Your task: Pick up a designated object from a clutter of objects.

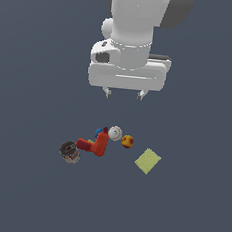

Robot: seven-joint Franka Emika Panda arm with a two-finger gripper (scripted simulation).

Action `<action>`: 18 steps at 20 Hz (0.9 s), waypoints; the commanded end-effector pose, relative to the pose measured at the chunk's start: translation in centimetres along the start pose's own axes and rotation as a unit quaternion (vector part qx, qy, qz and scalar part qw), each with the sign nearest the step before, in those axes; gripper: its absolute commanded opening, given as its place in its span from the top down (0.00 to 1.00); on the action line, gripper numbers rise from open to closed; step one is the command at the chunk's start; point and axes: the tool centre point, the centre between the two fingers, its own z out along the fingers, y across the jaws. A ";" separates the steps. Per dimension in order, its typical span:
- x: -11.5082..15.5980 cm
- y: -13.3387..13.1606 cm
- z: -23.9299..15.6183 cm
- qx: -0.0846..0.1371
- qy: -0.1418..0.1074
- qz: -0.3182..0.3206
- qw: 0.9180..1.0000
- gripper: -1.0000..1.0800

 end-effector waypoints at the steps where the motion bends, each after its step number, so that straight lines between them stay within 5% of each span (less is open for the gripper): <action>1: 0.0 0.0 0.0 0.000 0.000 0.000 1.000 0.04; 18: 0.4 -0.9 1.0 0.008 -0.001 -0.011 1.000 0.04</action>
